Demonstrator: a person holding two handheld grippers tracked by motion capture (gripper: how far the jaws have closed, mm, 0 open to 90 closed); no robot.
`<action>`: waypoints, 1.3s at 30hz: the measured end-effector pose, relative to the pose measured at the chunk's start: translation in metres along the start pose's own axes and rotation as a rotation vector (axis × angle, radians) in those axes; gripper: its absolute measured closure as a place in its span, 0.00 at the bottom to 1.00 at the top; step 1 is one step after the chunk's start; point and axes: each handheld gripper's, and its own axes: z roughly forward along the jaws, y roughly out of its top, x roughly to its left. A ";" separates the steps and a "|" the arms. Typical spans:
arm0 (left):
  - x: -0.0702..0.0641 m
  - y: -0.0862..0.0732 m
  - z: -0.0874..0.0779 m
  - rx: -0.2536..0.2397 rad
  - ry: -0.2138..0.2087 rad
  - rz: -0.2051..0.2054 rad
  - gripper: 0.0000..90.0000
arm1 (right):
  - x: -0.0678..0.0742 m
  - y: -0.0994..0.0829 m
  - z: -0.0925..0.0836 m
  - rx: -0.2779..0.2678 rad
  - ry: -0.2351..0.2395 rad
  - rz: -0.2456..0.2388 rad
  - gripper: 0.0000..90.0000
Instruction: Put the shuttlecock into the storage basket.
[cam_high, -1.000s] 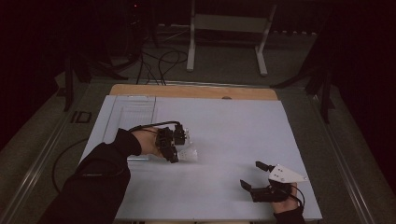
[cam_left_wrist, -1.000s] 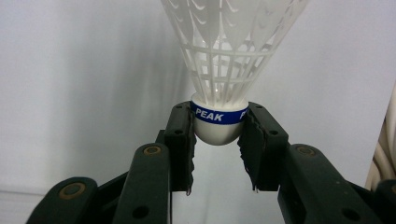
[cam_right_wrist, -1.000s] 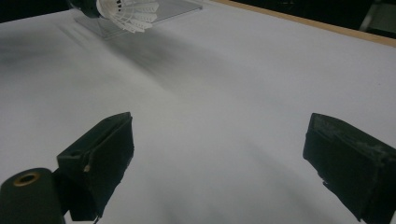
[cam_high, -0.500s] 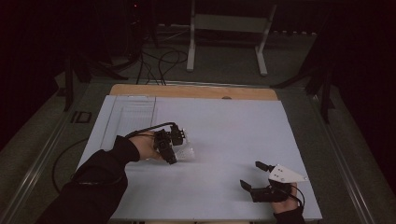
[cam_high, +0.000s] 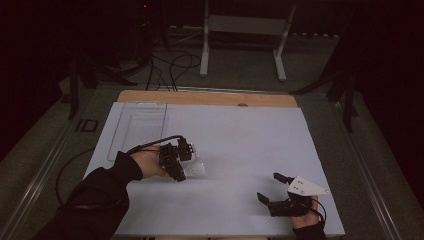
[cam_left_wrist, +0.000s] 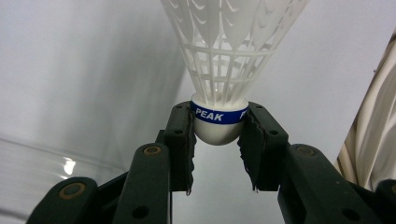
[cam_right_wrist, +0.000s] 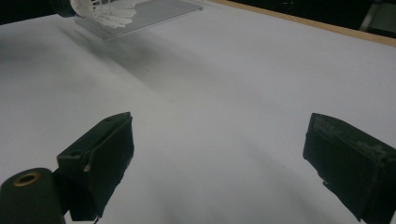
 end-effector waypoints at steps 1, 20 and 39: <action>-0.001 -0.001 -0.001 -0.009 -0.007 -0.002 0.74 | 0.000 0.000 0.000 0.001 -0.001 -0.001 0.10; 0.007 -0.012 -0.038 -0.030 0.023 -0.016 0.74 | 0.000 0.000 0.002 0.007 -0.003 -0.008 0.10; 0.029 -0.033 -0.058 -0.054 0.041 -0.082 0.74 | 0.000 0.000 0.002 0.002 -0.005 -0.008 0.10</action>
